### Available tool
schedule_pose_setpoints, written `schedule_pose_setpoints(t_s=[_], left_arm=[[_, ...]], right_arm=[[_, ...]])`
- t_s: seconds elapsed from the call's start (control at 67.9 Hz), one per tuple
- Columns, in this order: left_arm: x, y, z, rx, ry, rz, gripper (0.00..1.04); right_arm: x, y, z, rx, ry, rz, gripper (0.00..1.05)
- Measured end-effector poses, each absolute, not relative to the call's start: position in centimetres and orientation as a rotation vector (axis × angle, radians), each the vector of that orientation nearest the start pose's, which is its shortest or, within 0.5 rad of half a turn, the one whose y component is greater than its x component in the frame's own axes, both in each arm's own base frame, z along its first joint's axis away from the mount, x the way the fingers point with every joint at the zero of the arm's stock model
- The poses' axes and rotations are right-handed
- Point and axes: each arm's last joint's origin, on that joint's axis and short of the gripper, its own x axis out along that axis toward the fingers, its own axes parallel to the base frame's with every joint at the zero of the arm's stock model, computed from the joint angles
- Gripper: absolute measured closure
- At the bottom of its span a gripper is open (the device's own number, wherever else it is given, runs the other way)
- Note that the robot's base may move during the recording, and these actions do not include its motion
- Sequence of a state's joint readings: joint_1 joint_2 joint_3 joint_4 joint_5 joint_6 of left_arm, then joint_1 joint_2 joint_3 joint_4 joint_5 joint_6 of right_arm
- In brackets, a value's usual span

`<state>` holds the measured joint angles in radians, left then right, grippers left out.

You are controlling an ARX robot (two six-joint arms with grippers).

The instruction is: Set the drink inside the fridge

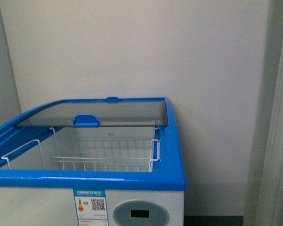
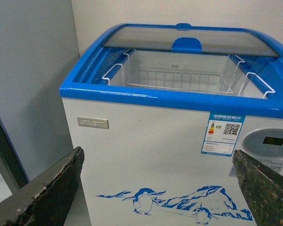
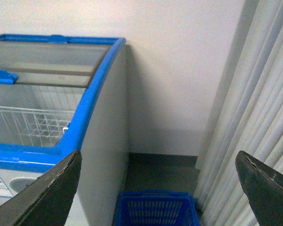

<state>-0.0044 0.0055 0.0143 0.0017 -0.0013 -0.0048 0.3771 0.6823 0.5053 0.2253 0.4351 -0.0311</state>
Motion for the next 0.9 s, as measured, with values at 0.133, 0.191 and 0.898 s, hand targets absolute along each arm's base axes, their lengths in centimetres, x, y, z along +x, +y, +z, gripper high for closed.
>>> schedule_pose_setpoints(t_s=[0.133,0.191,0.898], left_arm=[[9.7,0.0,16.8,-0.005,-0.01,-0.003,0.08],[9.7,0.0,16.8,-0.005,-0.01,-0.003,0.08],[9.7,0.0,16.8,-0.005,-0.01,-0.003,0.08]], right_arm=[[13.3,4.9,28.8,-0.03,-0.069,-0.043,0.07],[12.5,4.9,28.2,-0.032,-0.061,-0.041,0.07],[9.8,4.0,19.1,-0.046,0.048,-0.092,0.07]])
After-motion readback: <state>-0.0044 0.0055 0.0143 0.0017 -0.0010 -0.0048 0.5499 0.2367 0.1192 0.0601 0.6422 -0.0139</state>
